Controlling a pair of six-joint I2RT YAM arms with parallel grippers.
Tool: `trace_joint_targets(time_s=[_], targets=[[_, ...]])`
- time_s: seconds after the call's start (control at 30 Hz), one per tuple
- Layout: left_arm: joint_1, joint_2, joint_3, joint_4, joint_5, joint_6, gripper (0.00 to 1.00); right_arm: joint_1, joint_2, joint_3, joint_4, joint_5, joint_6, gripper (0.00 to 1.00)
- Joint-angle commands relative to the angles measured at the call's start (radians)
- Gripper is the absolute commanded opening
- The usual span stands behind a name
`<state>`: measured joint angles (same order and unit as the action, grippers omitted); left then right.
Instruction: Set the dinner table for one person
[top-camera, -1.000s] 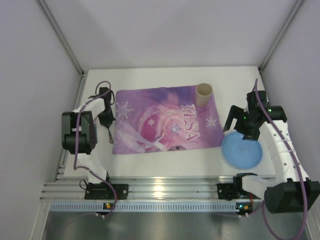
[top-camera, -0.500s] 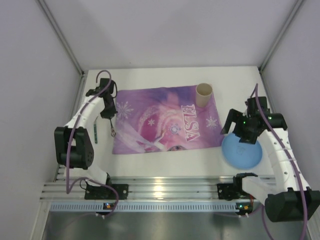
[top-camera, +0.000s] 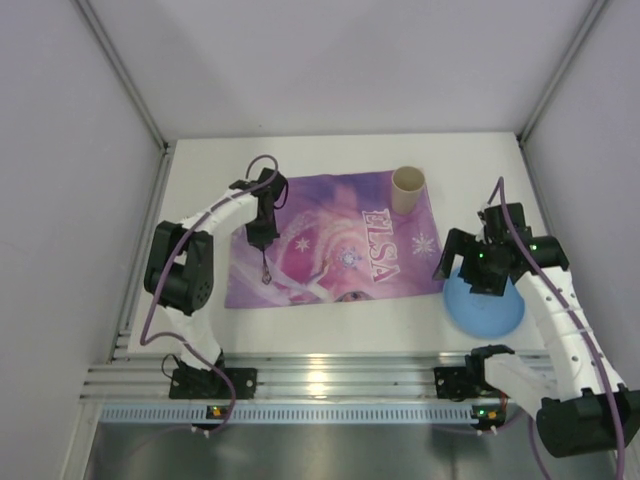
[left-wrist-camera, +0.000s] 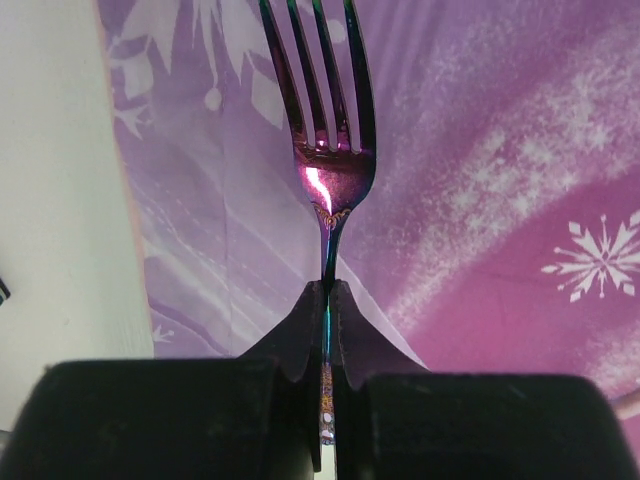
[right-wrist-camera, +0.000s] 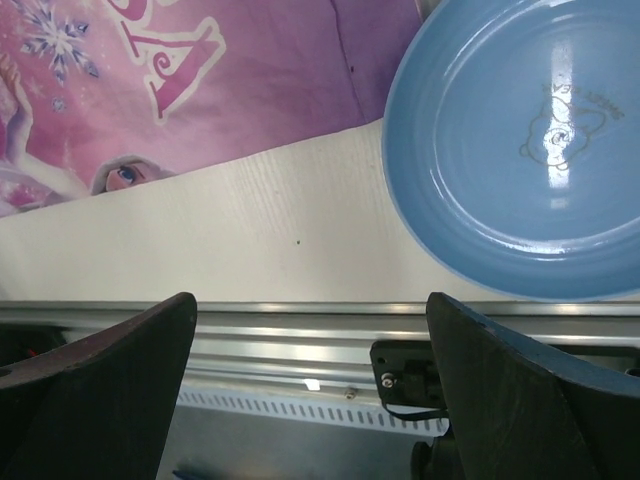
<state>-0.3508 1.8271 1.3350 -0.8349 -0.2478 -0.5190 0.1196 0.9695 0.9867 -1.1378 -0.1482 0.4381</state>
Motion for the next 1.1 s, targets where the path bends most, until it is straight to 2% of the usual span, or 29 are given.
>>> trace_joint_targets(time_s=[0.0,0.23,0.43,0.57,0.6,0.67,0.73,0.87,0.97,1.07], targets=[[0.003,0.029,0.079,0.022,-0.048,0.000,0.00,0.023,-0.017,0.021,-0.008,0.027,-0.006,0.98],[0.004,0.095,0.087,0.037,-0.090,0.039,0.00,0.031,-0.020,0.020,-0.023,0.048,-0.013,0.98],[0.003,0.110,0.099,0.046,-0.155,0.132,0.00,0.031,-0.005,0.023,-0.022,0.062,-0.015,0.99],[0.007,0.130,0.105,0.053,-0.153,0.129,0.01,0.031,0.012,0.024,-0.014,0.062,-0.016,0.99],[0.007,0.130,0.105,0.054,-0.148,0.126,0.20,0.031,0.020,0.027,-0.011,0.062,-0.016,0.99],[0.007,0.130,0.110,0.053,-0.131,0.109,0.38,0.032,0.028,0.030,-0.008,0.064,-0.015,0.99],[0.009,0.124,0.131,0.037,-0.130,0.099,0.60,0.031,0.037,0.033,0.000,0.065,-0.013,0.99],[0.042,0.062,0.231,-0.024,-0.160,0.097,0.70,0.029,0.047,0.035,0.007,0.065,-0.010,0.99],[0.156,0.002,0.268,-0.021,-0.110,0.096,0.72,0.028,0.046,0.029,0.012,0.068,-0.006,0.99],[0.341,-0.025,0.218,0.003,-0.059,0.093,0.75,0.026,0.043,0.026,0.010,0.068,-0.002,0.99]])
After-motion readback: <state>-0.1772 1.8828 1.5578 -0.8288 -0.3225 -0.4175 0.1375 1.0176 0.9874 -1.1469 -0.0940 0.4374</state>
